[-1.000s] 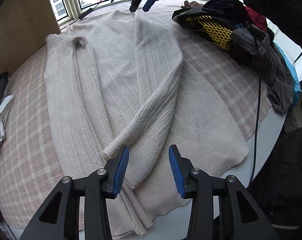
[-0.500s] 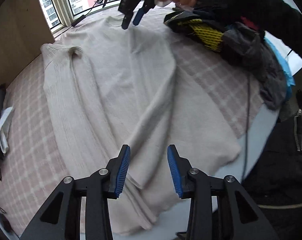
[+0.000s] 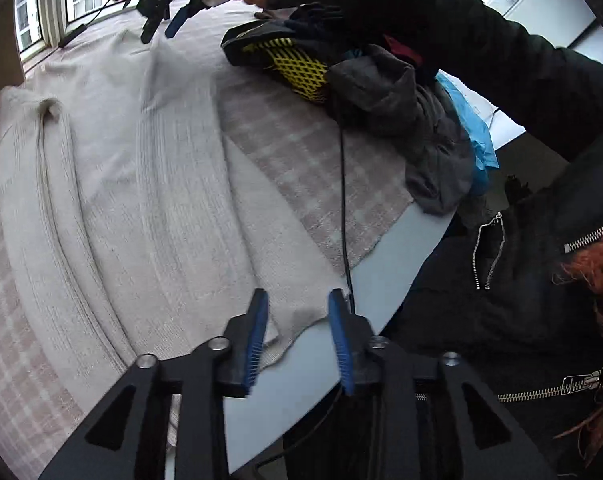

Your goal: Fold clothes

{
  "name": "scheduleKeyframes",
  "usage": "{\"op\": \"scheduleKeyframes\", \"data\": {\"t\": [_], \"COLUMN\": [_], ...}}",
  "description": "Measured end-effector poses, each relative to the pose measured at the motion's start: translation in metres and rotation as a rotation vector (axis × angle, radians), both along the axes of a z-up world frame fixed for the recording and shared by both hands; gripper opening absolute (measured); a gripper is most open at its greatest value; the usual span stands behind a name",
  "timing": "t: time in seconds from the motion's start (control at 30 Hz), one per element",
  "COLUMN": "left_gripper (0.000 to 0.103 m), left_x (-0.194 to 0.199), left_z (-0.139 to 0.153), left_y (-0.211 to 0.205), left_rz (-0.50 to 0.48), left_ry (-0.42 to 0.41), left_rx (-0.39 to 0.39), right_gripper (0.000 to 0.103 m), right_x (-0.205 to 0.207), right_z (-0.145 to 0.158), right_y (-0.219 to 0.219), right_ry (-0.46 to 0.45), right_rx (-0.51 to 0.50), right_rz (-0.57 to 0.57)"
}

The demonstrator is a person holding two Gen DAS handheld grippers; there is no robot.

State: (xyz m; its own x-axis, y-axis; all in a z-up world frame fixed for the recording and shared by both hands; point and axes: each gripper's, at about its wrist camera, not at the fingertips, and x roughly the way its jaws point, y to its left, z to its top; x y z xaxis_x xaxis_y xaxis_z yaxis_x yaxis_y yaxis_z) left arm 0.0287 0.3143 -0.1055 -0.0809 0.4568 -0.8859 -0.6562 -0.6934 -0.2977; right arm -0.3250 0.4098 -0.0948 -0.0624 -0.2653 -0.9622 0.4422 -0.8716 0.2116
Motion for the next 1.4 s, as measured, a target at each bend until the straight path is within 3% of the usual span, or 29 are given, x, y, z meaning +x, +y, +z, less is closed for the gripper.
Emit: {"op": "scheduleKeyframes", "data": {"t": [0.1,0.17,0.27,0.37,0.43,0.47,0.5,0.57,0.6,0.63,0.67,0.8,0.93,1.0,1.07,1.17,1.27,1.33,1.4], "left_gripper": [0.044,0.043,0.042,0.041,0.030,0.017,0.011,0.007,0.007,0.006,0.006,0.006,0.006,0.006,0.006,0.006,0.006,0.006,0.006], "left_x": [-0.016,-0.035,-0.041,-0.038,-0.035,-0.033,-0.031,-0.028,-0.028,-0.029,-0.030,-0.033,-0.031,-0.029,-0.024,-0.013,-0.002,0.000,-0.002], "left_z": [-0.012,-0.036,-0.065,-0.067,-0.066,-0.066,-0.064,-0.062,-0.060,-0.058,-0.055,-0.029,0.014,0.026,0.033,0.019,-0.019,-0.042,-0.053], "left_y": [-0.009,-0.012,-0.004,0.004,0.009,0.011,0.013,0.017,0.019,0.018,0.018,0.023,0.037,0.039,0.036,0.008,-0.030,-0.040,-0.041], "left_rz": [0.138,0.235,0.245,0.251,0.243,0.238,0.226,0.207,0.202,0.209,0.215,0.225,0.190,0.200,0.222,0.297,0.388,0.423,0.415], "left_ry": [0.061,0.039,0.038,0.079,0.095,0.103,0.110,0.122,0.124,0.110,0.096,0.047,0.090,0.095,0.095,0.101,0.000,-0.065,-0.077], "left_rx": [-0.124,-0.232,-0.340,-0.325,-0.315,-0.310,-0.303,-0.289,-0.277,-0.248,-0.220,-0.045,0.134,0.197,0.245,0.192,0.123,0.090,0.066], "right_gripper": [0.039,0.039,0.039,0.039,0.039,0.039,0.039,0.039,0.032,0.013,0.008,0.006,0.006,0.006,0.006,0.009,0.018,0.018,0.018], "right_x": [-0.010,-0.017,-0.026,-0.038,-0.044,-0.046,-0.048,-0.049,-0.050,-0.050,-0.051,-0.054,-0.058,-0.057,-0.052,-0.044,-0.039,-0.029,-0.024], "right_z": [-0.002,-0.006,-0.014,-0.015,-0.016,-0.018,-0.022,-0.028,-0.030,-0.031,-0.030,-0.014,0.020,0.046,0.054,0.052,0.025,0.028,0.038], "right_y": [-0.007,-0.010,-0.014,-0.011,-0.008,-0.008,-0.007,-0.004,-0.002,0.000,0.003,0.016,0.023,0.028,0.002,-0.046,-0.093,-0.092,-0.077], "right_ry": [-0.002,-0.008,-0.012,-0.014,-0.012,-0.019,-0.027,-0.046,-0.056,-0.066,-0.069,-0.064,-0.035,0.008,0.035,0.046,-0.055,-0.032,0.041], "right_rx": [0.013,0.038,0.082,0.112,0.112,0.124,0.144,0.148,0.125,0.099,0.081,0.018,-0.036,-0.034,-0.002,0.043,0.031,0.048,0.061], "right_rz": [0.002,-0.006,-0.032,-0.058,-0.068,-0.068,-0.071,-0.078,-0.078,-0.078,-0.085,-0.112,-0.131,-0.114,-0.070,0.015,0.134,0.137,0.113]}}
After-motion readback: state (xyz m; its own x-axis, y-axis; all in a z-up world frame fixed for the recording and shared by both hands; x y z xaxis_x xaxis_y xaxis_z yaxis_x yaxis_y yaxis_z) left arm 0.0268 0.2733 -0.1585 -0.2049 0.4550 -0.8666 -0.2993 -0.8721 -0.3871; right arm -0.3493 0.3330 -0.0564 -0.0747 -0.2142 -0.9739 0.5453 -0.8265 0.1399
